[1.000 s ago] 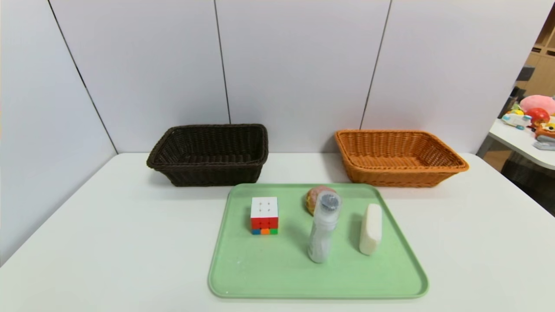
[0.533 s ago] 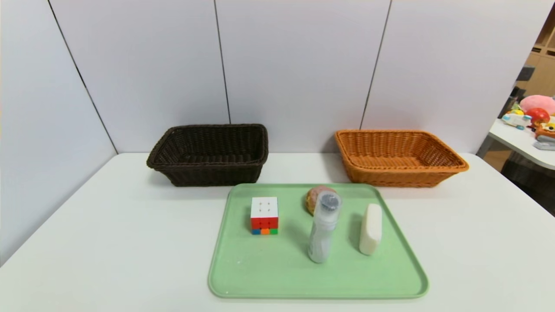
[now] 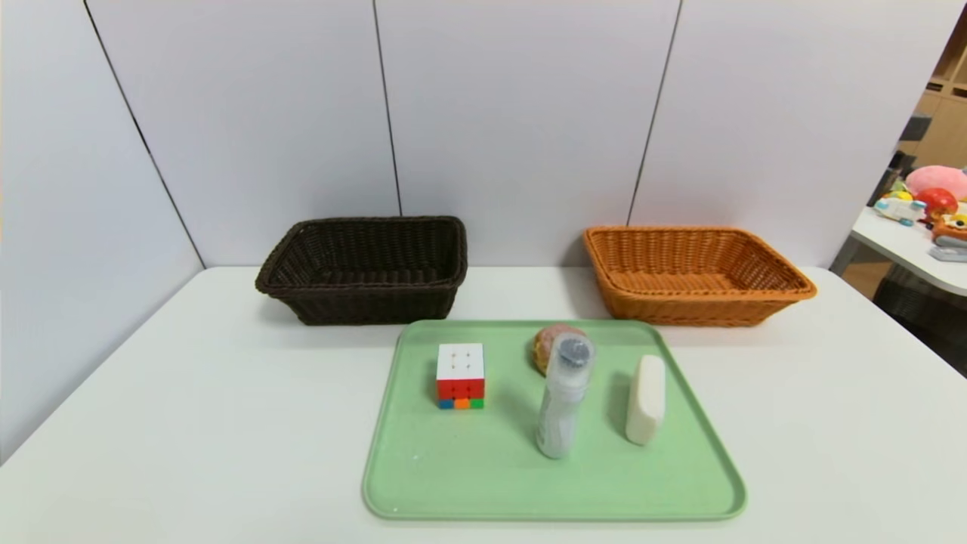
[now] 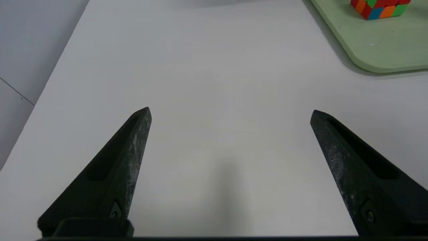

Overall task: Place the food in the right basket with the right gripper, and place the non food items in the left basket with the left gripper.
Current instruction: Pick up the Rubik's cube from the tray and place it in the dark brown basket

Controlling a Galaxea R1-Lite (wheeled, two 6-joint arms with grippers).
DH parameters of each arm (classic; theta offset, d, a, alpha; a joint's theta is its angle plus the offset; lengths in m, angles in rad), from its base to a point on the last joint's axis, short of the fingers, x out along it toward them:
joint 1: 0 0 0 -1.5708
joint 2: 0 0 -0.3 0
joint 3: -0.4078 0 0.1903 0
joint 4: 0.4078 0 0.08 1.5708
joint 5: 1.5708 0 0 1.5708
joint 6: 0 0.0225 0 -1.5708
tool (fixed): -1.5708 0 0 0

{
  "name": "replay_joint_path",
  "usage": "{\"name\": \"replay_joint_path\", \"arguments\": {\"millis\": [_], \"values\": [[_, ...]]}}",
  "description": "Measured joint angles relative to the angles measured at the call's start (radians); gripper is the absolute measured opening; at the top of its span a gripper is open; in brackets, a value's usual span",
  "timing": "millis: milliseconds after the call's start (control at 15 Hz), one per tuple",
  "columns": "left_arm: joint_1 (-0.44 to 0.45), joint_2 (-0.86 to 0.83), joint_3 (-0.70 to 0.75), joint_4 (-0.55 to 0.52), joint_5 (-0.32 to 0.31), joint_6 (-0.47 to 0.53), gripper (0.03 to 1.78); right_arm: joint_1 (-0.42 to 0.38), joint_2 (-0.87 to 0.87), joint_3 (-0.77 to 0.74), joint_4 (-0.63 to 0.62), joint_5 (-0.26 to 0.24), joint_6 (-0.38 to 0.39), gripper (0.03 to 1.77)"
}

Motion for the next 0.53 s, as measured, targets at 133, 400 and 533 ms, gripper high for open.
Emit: {"name": "replay_joint_path", "arguments": {"millis": [133,400,533], "values": [[0.000,0.085,-0.054,0.000,-0.004,-0.002,1.69,0.002,0.058,-0.037,0.006,0.007,0.000,1.70],[0.000,0.294,-0.180,0.001,-0.016,-0.001,1.69,0.017,0.241,-0.108,0.007,0.011,0.001,1.70],[0.000,0.407,-0.252,0.002,-0.041,-0.001,1.69,0.019,0.341,-0.147,0.004,0.012,0.001,1.70]]}}
